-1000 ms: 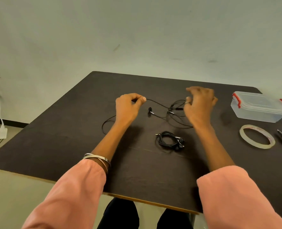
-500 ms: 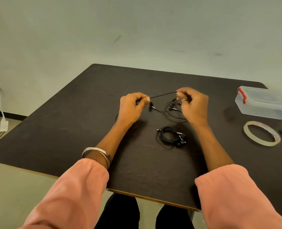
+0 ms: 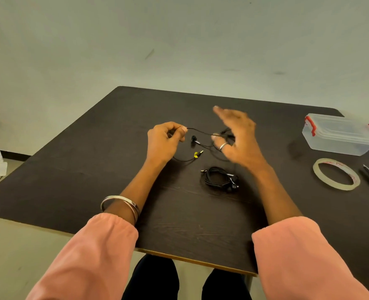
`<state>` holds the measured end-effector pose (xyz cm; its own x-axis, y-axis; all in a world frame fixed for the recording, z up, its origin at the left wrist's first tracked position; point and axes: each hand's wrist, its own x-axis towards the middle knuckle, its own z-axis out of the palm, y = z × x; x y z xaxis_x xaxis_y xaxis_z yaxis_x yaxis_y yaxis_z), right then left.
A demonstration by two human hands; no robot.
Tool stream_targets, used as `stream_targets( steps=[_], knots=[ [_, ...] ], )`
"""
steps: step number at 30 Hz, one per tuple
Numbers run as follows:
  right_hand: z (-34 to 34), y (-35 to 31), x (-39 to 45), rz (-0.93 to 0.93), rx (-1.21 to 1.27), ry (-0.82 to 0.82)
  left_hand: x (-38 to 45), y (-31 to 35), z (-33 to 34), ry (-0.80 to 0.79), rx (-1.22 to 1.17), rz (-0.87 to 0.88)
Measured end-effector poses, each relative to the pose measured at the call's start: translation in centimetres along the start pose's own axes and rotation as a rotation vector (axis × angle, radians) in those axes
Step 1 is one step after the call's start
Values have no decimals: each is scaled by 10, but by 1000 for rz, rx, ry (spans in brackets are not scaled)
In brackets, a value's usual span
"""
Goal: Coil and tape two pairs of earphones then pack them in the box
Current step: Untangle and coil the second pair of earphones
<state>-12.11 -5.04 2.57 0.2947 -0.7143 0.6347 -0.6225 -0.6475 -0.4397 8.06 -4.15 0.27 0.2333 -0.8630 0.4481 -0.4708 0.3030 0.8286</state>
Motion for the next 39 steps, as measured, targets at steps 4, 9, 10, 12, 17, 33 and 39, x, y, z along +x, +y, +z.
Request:
stream_targets(
  steps=[4,9,10,12,17,33,39],
  knots=[
    [7,-7,2,20,119,-485,3,-1,1,51,46,24],
    [14,-10,5,149,326,-244,3,-1,2,121,84,22],
    [17,-10,5,182,321,-167,2,1,3,105,57,21],
    [22,-9,6,222,321,-111,-1,4,7,62,12,25],
    [27,-5,8,212,276,-22,-2,5,10,-42,-58,37],
    [-15,37,7,355,-71,386,0,-1,7,-376,-362,-285],
    [-11,27,10,187,-537,123,-2,4,3,-490,-440,-300]
  ],
)
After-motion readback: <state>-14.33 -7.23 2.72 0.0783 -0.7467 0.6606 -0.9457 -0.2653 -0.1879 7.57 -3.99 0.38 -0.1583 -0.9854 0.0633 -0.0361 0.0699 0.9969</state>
